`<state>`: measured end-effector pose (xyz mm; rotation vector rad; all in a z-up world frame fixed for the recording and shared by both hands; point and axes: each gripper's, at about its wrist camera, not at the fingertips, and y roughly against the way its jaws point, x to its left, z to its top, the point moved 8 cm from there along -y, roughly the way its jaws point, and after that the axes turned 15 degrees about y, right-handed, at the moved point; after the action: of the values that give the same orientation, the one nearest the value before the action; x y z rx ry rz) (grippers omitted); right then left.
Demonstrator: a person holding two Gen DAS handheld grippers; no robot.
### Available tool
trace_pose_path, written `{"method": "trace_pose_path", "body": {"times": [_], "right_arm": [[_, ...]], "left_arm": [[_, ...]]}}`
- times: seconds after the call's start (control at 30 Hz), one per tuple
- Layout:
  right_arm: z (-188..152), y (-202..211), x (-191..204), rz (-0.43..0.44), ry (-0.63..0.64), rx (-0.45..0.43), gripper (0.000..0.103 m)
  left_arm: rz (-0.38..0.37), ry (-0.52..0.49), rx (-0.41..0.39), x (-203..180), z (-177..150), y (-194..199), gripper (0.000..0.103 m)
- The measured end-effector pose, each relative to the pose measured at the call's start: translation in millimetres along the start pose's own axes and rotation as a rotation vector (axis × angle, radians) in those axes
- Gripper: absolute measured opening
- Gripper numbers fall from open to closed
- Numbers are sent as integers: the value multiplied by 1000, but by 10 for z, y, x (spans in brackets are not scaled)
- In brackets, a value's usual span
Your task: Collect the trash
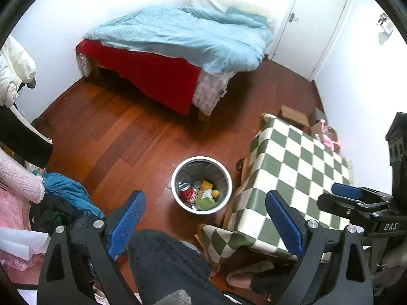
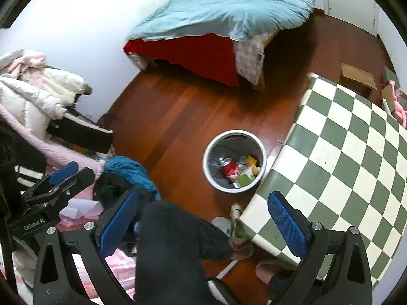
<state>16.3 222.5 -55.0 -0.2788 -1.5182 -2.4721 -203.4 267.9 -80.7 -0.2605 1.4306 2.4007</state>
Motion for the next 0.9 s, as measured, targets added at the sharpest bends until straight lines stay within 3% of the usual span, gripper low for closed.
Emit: {"method": "trace_pose_path", "body": {"times": [0.43,0.9], "right_arm": [[26,358,306,58,43,-11,103],[-44,218,306,64,34,41,103]], "left_arm": [[-38,11,2,-45,-47,317,96],[-41,24,46,-3,-135,227,96]]}}
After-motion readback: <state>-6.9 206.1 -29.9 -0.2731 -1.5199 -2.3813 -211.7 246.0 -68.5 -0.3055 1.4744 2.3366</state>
